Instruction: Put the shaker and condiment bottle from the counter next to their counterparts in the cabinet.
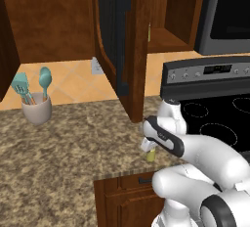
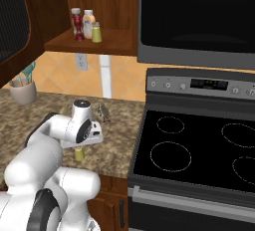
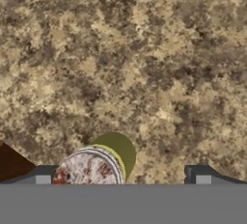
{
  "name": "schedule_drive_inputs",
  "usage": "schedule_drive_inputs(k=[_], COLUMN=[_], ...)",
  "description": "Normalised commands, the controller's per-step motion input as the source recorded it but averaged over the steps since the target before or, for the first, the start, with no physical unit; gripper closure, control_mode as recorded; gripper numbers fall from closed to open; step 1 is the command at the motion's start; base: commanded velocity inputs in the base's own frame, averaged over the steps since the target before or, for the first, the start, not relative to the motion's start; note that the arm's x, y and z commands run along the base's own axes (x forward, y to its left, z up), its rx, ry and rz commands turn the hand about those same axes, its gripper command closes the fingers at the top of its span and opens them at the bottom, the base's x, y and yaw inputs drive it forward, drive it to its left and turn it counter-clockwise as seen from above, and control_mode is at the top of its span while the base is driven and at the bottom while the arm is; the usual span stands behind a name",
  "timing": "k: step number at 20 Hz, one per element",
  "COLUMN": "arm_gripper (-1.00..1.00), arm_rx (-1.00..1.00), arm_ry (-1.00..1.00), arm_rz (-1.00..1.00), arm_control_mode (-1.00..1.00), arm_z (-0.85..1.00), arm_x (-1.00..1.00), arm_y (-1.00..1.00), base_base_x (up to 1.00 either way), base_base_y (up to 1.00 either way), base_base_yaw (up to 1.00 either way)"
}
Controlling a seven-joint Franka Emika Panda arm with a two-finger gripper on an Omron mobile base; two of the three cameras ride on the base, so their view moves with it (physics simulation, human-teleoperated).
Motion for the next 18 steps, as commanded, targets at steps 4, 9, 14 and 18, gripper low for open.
schedule_drive_inputs(k=[4, 9, 14, 18], arm_gripper=[-1.00, -1.00, -1.00, -1.00], arm_rx=[0.00, 0.00, -0.02, -0.05], arm_ry=[0.00, 0.00, -0.01, -0.03], arm_rz=[0.00, 0.00, 0.00, 0.00], arm_control_mode=[-1.00, -1.00, -1.00, -1.00], arm_z=[-0.18, -0.20, -0.16, -0.08], arm_x=[0.00, 0.00, -0.05, -0.12], arm_y=[0.00, 0.00, 0.12, 0.25], base_base_x=[0.00, 0.00, 0.00, 0.00], base_base_y=[0.00, 0.00, 0.00, 0.00], base_base_yaw=[0.00, 0.00, 0.00, 0.00])
